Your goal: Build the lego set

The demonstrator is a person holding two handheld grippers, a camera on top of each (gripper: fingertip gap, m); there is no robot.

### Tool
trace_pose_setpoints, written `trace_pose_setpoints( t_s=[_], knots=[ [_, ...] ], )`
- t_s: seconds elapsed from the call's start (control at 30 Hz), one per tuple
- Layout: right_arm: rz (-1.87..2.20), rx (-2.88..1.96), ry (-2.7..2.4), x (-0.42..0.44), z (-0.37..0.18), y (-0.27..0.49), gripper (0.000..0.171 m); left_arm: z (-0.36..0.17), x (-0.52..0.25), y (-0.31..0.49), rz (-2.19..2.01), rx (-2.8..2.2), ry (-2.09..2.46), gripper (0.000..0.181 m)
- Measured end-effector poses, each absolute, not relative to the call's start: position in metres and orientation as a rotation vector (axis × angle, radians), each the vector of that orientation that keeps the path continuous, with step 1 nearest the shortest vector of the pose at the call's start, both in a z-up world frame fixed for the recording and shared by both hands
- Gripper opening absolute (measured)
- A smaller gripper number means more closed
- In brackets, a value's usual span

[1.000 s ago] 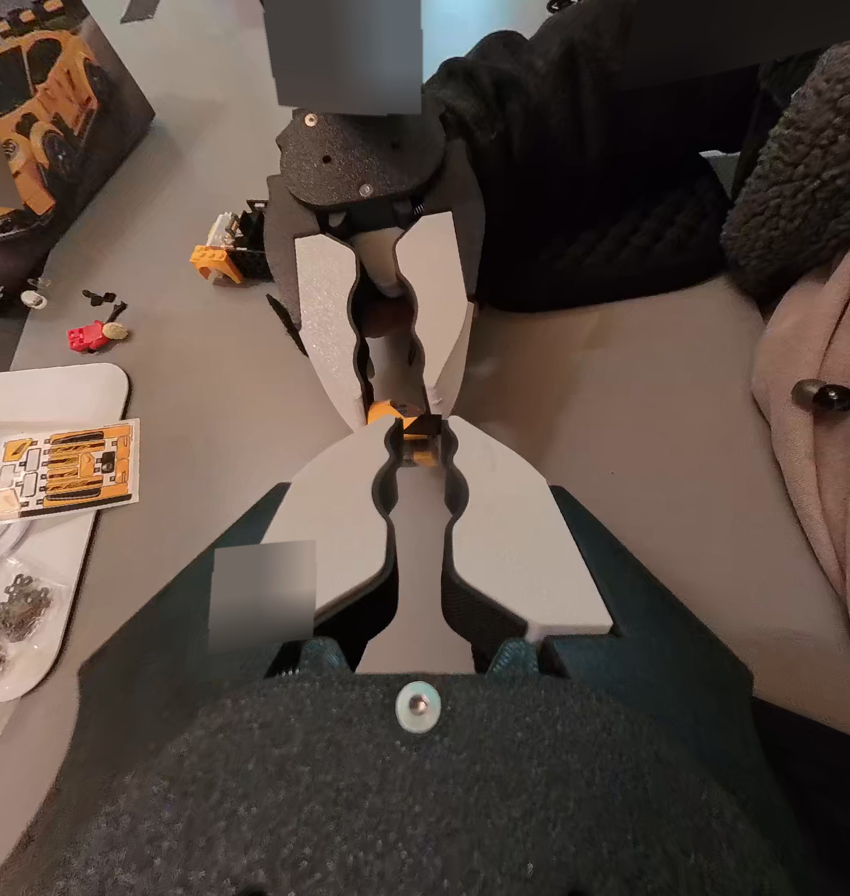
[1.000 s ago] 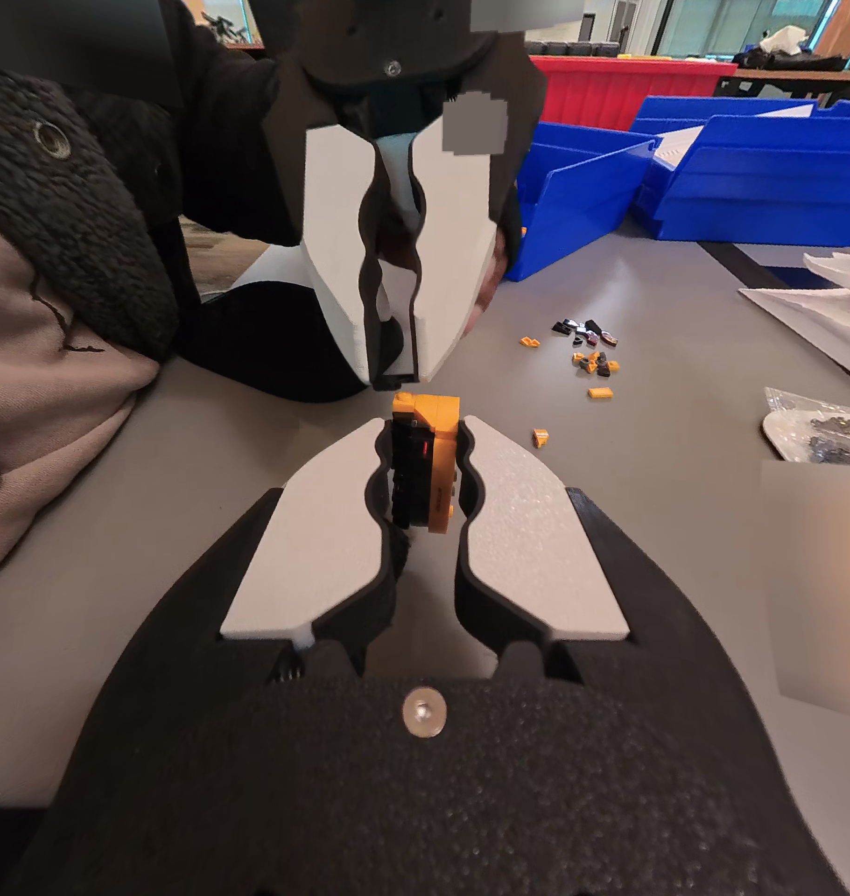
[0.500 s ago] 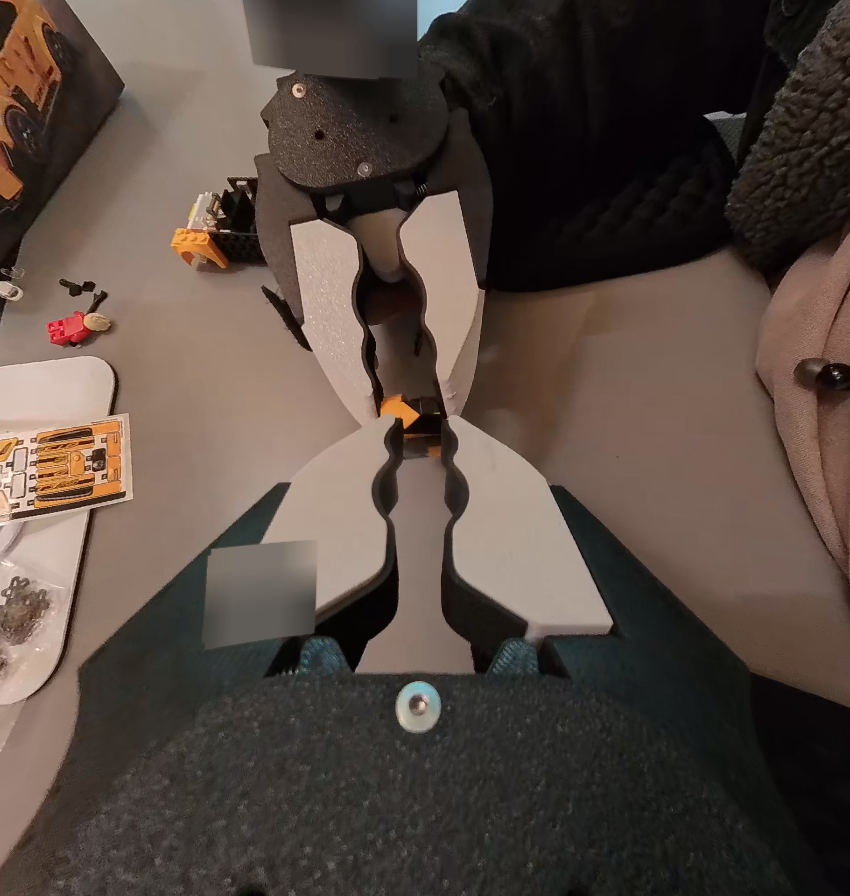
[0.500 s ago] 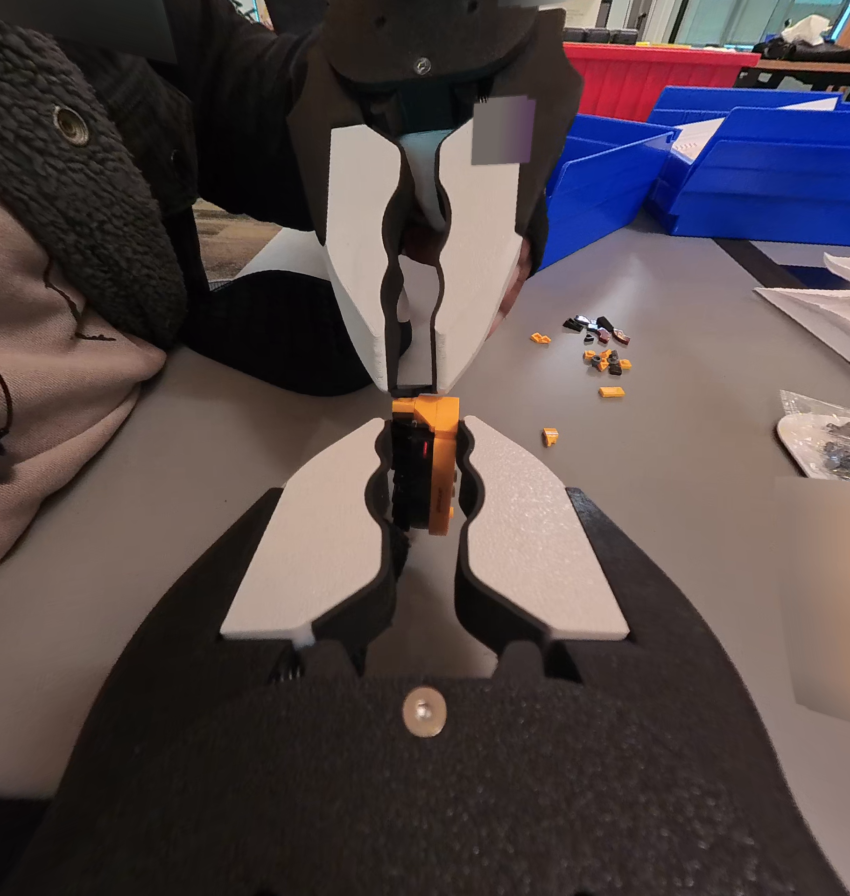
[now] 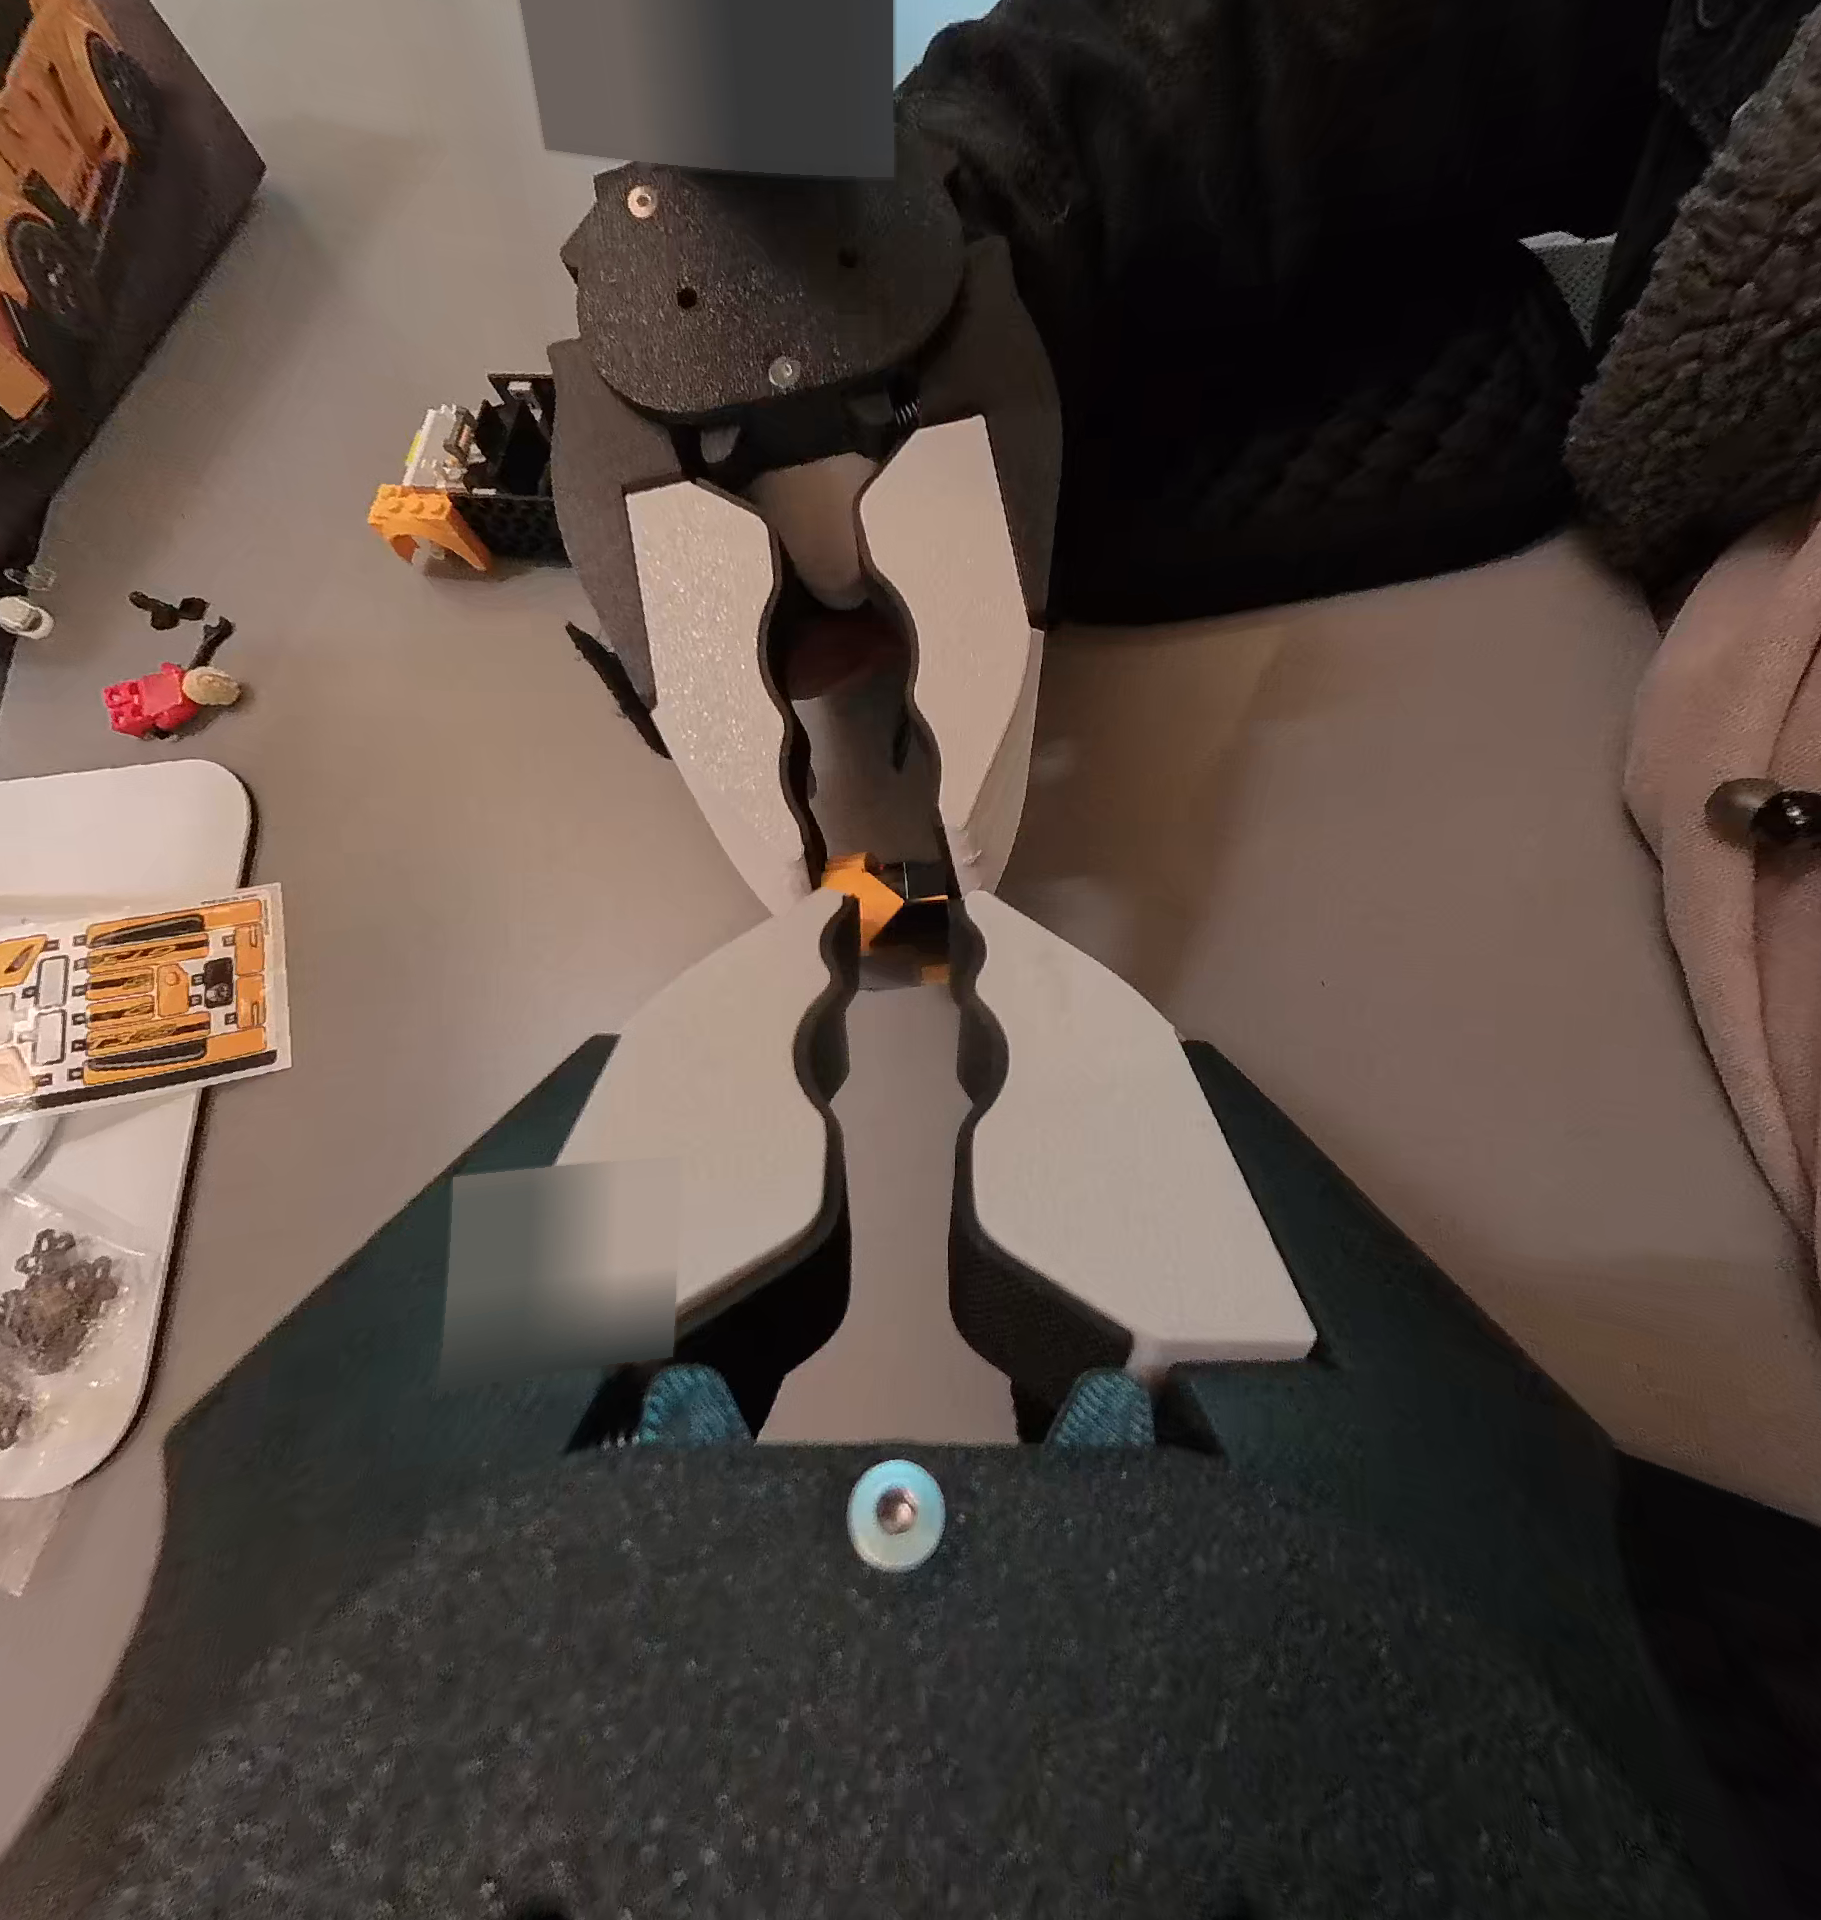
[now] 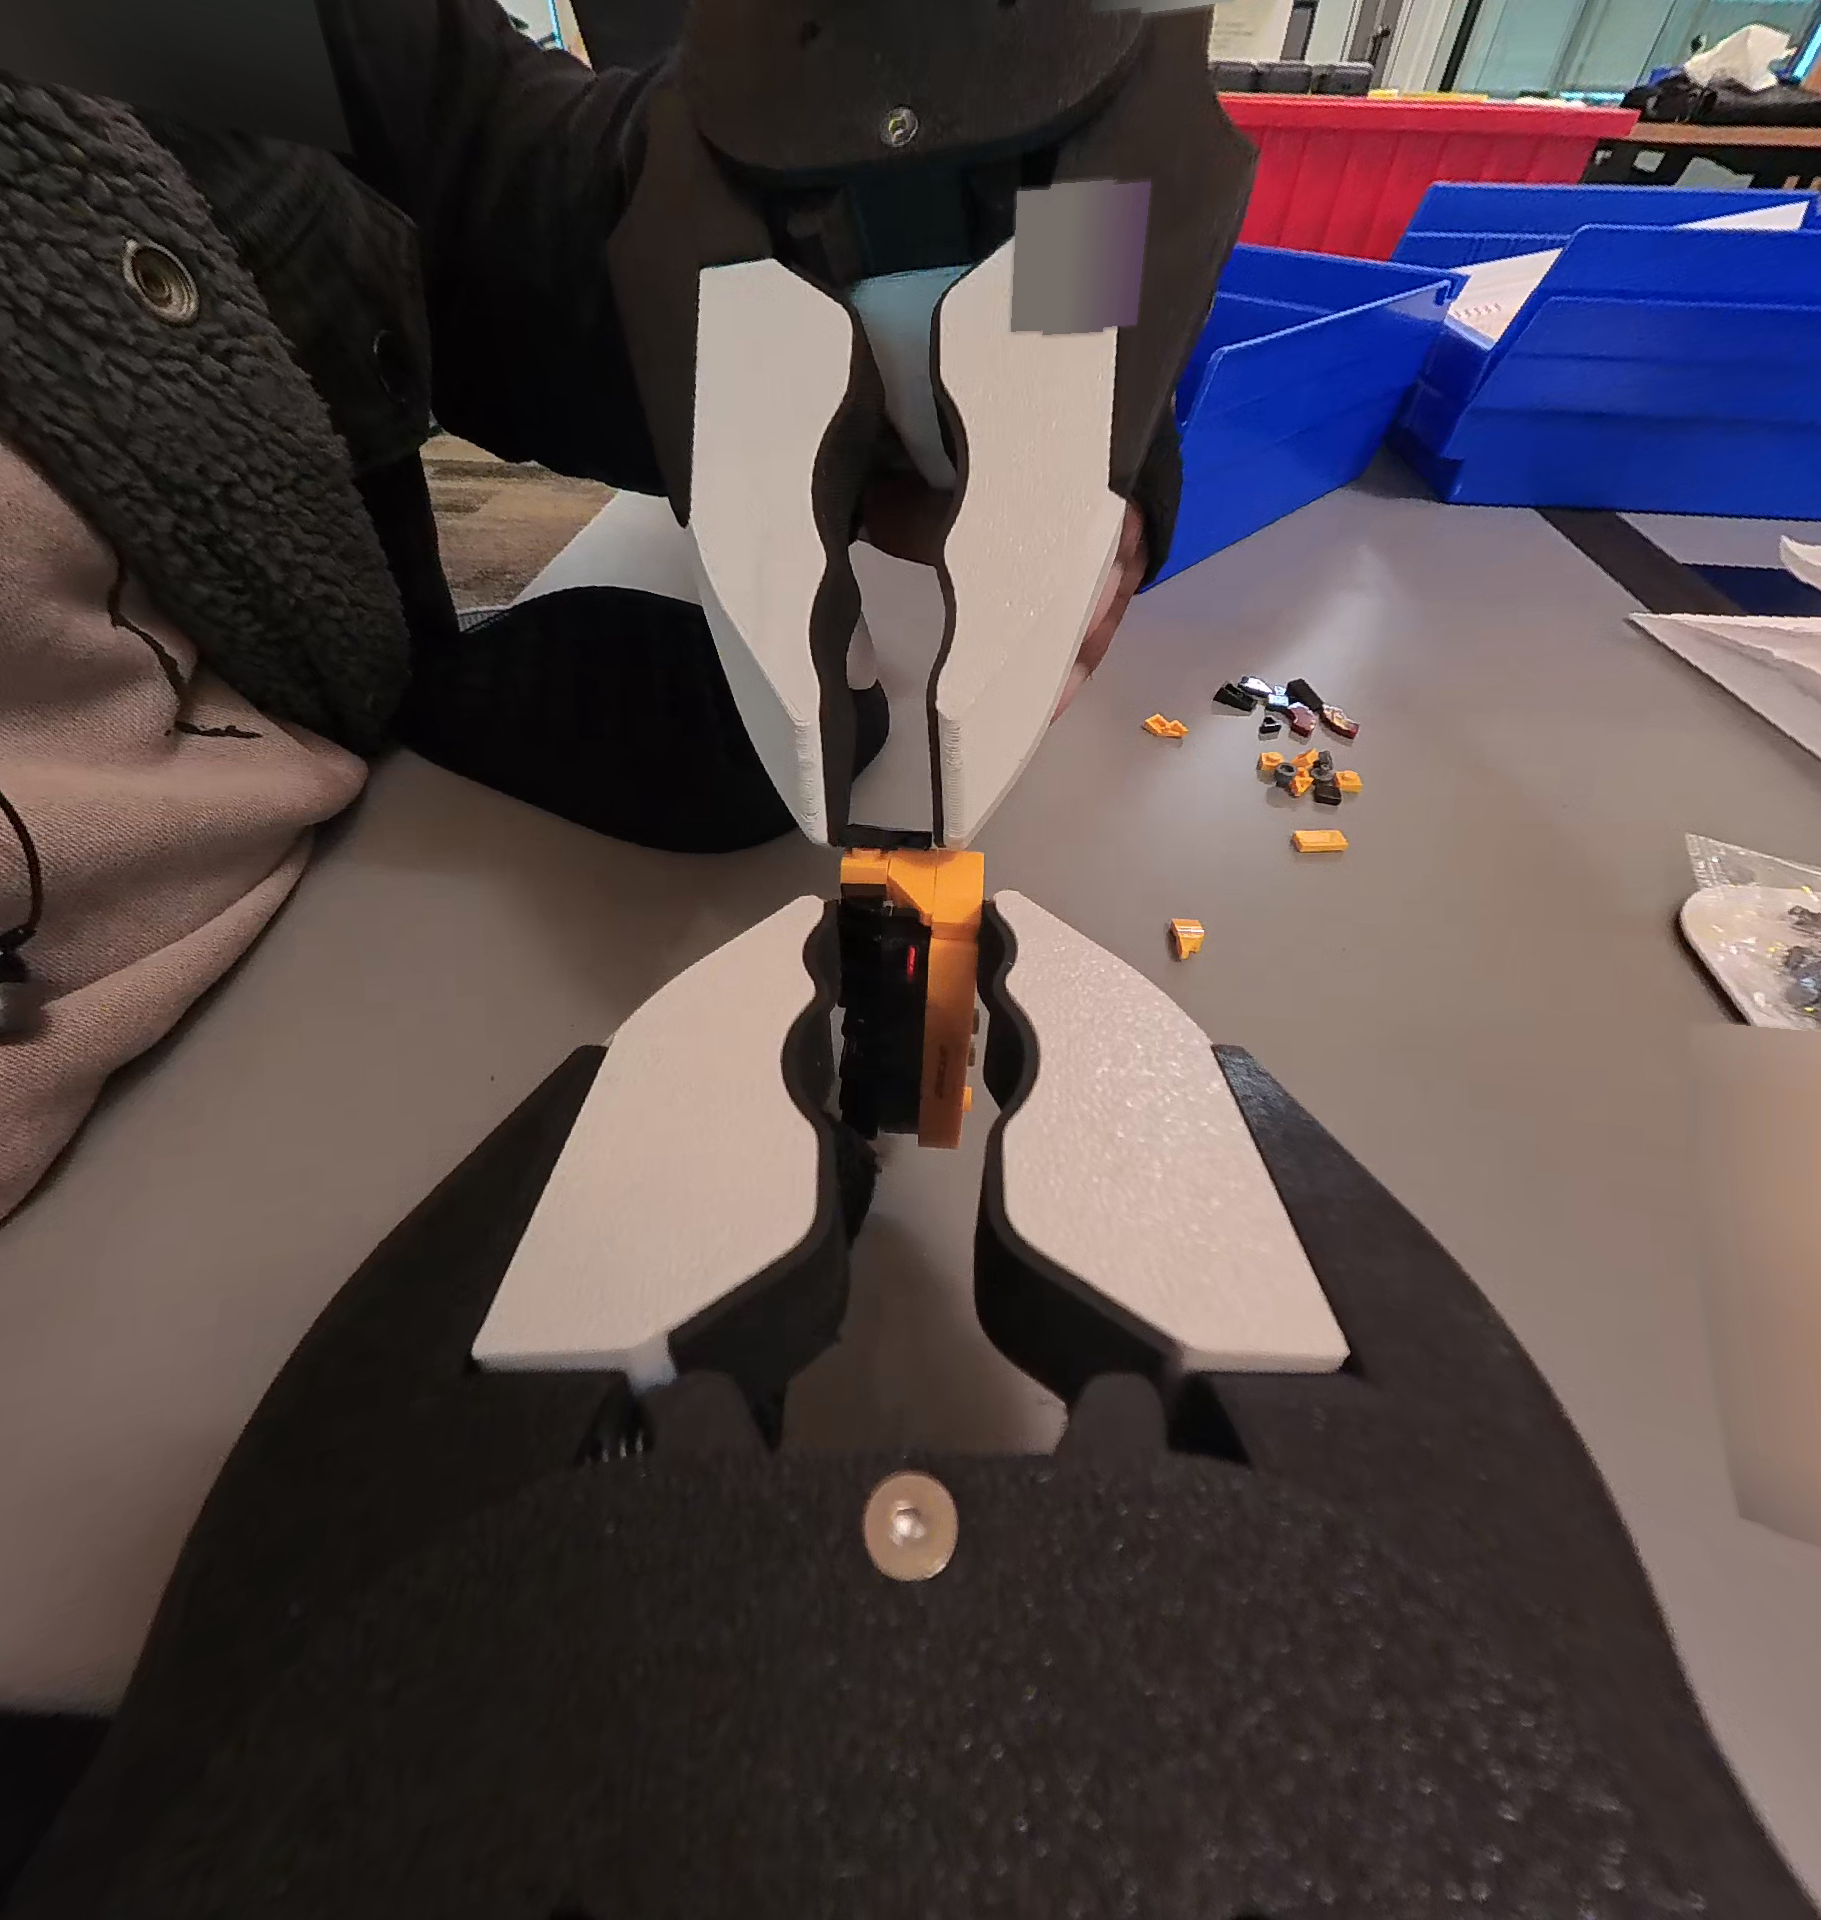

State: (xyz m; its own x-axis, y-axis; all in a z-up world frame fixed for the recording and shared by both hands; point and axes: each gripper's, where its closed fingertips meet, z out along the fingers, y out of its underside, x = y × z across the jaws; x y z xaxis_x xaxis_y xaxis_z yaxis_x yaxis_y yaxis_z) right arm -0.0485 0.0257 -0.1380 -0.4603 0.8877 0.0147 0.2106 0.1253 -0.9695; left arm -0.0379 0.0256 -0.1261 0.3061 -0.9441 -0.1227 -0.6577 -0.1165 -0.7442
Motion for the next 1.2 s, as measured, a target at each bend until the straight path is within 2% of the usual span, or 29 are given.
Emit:
trace_pose_setpoints(
  t_s=[0.3,0.47,0.77,0.93,1.2],
  knots=[
    [1.402,-1.061,-1.756,-0.048,-0.135,0.026,0.025,-0.114,-0.035,0.026,-0.551,-1.820,1.377,0.017],
    [1.434,-1.051,-1.722,-0.047,-0.129,0.027,0.025,-0.092,-0.044,0.038,-0.672,-1.837,1.154,0.019],
    [1.412,-1.017,-1.635,-0.049,-0.114,0.032,0.025,-0.101,-0.057,0.050,-1.368,-2.017,0.409,0.049],
    [1.397,-1.012,-1.617,-0.050,-0.111,0.034,0.025,-0.112,-0.047,0.041,-1.555,-2.034,0.262,0.063],
    [1.382,-1.006,-1.610,-0.051,-0.110,0.034,0.025,-0.121,-0.038,0.040,-1.667,-2.037,0.184,0.062]
  ],
)
